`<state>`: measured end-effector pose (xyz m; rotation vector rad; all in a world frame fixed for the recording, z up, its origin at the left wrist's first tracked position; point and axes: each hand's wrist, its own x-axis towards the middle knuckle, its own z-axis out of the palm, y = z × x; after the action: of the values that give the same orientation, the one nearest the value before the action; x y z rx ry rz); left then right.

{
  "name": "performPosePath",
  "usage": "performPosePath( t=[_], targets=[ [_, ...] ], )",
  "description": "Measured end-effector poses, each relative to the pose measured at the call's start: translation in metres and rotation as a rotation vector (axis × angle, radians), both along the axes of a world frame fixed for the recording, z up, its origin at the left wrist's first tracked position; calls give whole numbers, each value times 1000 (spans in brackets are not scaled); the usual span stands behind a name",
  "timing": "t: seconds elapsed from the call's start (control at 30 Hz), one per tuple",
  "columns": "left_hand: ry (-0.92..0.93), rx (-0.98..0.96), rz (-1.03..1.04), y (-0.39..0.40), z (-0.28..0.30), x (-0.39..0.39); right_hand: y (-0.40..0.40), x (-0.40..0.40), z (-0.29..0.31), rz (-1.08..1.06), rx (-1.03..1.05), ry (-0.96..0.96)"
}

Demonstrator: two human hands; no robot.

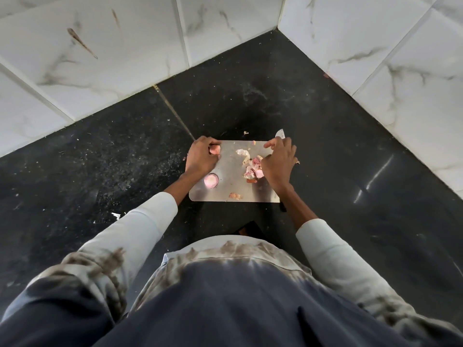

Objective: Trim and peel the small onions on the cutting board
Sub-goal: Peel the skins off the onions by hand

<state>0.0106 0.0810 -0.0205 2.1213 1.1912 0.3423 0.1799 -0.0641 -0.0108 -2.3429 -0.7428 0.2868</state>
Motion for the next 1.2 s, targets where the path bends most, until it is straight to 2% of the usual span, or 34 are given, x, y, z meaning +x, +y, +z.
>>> performPosePath(
  t=[0.1, 0.23, 0.47, 0.53, 0.63, 0.8, 1.03, 1.2],
  targets=[
    [-50, -1, 27, -1, 0, 2, 1, 4, -3, -3, -2, 16],
    [-126, 26, -36, -1, 2, 3, 2, 11, -9, 43, -78, 30],
    [-197, 168, -109, -11, 11, 10, 1, 12, 2, 47, -14, -35],
    [-198, 148, -117, -14, 15, 13, 4, 13, 2, 47, 51, 70],
    [-179, 108, -135, -18, 20, 20, 6, 12, 7, 159, 177, 268],
    [-165, 97, -235, -23, 26, 29, 13, 8, 12, 344, 172, 461],
    [-190, 104, -324, -23, 34, 35, 8, 7, 20, 271, 341, 734],
    [-318, 30, -217, -27, 37, 33, 5, 9, 19, 161, 447, 892]
  ],
)
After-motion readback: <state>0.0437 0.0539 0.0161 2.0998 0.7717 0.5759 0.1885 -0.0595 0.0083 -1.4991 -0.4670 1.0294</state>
